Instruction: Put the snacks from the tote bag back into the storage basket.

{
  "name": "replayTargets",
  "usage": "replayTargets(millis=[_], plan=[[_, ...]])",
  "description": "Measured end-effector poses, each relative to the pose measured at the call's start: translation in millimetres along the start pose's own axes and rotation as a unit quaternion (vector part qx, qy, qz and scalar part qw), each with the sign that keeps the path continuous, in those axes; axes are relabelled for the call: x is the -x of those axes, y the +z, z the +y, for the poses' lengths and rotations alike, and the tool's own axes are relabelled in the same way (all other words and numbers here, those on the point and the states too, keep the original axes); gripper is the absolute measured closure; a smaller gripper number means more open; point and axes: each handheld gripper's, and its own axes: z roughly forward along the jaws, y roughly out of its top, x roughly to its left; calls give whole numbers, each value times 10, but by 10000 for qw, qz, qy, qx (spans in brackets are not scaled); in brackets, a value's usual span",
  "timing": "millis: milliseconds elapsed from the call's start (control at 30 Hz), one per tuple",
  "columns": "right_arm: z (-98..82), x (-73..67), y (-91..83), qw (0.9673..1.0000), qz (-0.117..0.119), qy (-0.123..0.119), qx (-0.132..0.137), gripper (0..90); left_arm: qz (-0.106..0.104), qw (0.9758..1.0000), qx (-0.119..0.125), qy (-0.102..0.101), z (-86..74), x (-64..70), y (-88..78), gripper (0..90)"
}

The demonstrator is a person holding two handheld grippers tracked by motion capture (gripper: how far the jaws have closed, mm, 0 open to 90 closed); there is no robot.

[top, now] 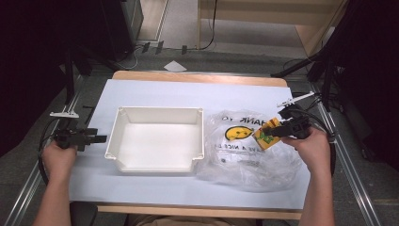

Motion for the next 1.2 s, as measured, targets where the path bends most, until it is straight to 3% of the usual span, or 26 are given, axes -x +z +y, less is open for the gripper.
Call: replayTargets(millis=[300, 1200], plan=[[68, -130, 7, 9998, -45, -183, -69, 542, -13, 10000, 15, -5, 1, -3, 3, 200], [262, -537, 76, 9982, 203, -548, -155, 542, -44, 10000, 35, -9, 3, -7, 6, 200]])
